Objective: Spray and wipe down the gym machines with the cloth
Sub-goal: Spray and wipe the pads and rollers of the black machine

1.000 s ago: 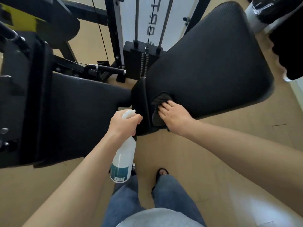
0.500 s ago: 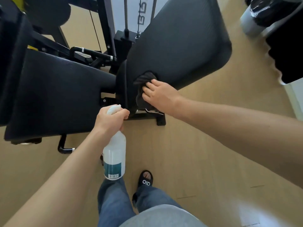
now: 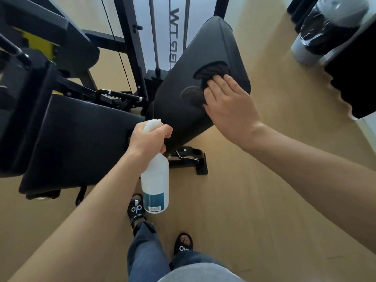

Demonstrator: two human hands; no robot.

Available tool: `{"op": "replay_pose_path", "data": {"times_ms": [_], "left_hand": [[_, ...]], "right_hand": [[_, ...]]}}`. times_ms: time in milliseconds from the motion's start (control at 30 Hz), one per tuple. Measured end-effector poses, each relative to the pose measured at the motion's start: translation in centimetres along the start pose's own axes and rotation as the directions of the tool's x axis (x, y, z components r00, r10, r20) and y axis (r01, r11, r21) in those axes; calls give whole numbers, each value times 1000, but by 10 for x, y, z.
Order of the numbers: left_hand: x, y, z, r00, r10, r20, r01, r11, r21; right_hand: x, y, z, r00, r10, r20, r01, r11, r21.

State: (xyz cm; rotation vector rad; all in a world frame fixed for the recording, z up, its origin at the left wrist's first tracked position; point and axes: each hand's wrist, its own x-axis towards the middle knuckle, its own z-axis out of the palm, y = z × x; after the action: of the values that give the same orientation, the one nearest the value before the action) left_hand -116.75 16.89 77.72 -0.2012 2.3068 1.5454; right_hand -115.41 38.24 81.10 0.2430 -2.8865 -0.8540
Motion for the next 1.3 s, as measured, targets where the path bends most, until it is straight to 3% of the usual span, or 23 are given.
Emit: {"op": "replay_pose_path", "data": {"times_ms": [167,267,433,633,800,933,1000,1167,1300], "left_hand": [[19,-3,-20,999,-33,-15,33,999,-3],[35,-16,-37,996,-81,-24,81,997,-7],[75,-43,-61,985,-175,4,175,984,-27],[137,-86,-93,961,-273,28,274,961,-42],[171,-122,-106,952,-304,30,305,952,-20],[184,-134,-108,936,-349,55,349,937,1],[190,-132,-105,928,-368,64,369,929,-1],[205,-118,-90,919,-389,60,390,920,-23],[221,-115,-74,900,-434,22,435,898,-62]], "right_hand": [[64,0,-22,933,90,348,-61,994,-94],[109,1,-16,877,106,468,-31,986,-164],[173,-23,27,825,26,565,63,988,-138],[226,-120,97,729,-273,628,300,952,65],[214,-207,136,602,-464,649,462,866,190],[198,-224,137,539,-546,642,546,806,227],[206,-208,136,550,-560,619,545,803,241],[271,-149,139,712,-449,540,451,882,139],[306,-141,157,755,-404,516,413,905,105]]}}
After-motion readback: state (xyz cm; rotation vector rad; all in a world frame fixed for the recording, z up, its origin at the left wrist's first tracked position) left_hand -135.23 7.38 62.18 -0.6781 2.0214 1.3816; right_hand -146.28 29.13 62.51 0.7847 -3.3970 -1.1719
